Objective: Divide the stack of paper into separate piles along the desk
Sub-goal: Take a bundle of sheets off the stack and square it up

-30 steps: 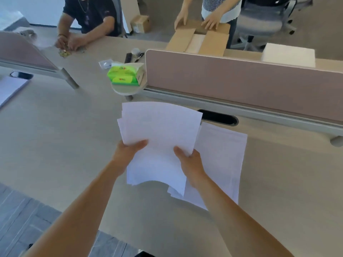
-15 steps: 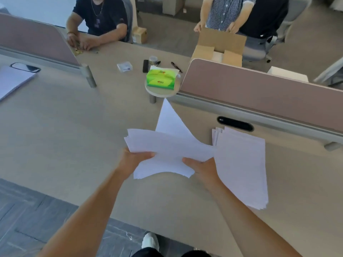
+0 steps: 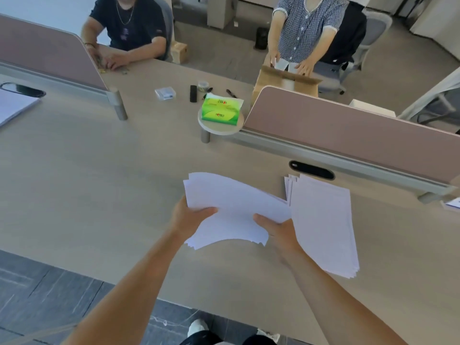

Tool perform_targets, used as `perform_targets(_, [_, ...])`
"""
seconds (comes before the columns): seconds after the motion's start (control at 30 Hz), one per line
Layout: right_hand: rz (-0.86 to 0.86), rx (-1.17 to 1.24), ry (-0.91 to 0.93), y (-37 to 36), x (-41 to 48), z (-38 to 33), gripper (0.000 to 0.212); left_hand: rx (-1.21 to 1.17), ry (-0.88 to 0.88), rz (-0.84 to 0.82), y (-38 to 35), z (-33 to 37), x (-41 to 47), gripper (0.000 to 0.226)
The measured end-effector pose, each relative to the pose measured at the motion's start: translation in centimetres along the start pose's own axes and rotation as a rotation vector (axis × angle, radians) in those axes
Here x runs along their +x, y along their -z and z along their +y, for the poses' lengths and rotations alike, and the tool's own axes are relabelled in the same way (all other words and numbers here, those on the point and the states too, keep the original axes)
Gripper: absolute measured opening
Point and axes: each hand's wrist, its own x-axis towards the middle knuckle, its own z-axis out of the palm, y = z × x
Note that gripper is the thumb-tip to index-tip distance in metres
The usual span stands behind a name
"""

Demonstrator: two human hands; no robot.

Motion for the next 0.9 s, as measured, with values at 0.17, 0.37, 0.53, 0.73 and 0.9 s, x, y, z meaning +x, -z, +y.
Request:
perform_targets(0.17, [0.054,0.047,0.043,-0.4,0.6,-0.4,0.042,-0.063,0.019,0.024,0.1,1.5,-0.3,0.023])
perform_targets(0.37, [0.02,-0.139,0.011,0.7,1.3,-0.8,0.031,0.002,-0.048,-0.113,1.9,1.3,0.0,0.052])
perform_targets(0.53, [0.057,-0.071,0.017,-0.6,1.5,-1.9,0.017,-0.014,-0.055,-0.026,1.0,2.9,-0.5,0.017])
perform_targets(0.73, [0.055,-0.049,0.049,-0.4,2.2,-2.7,0.023,-0.124,-0.09,-0.057,2.6,3.1,-0.9,0.028])
perform_targets(0.9, [-0.017,-0.186,-0.017,-0.1,2.1,-1.7,0.035,-0.094,-0.154,-0.085,2.5,2.8,-0.9,0.029])
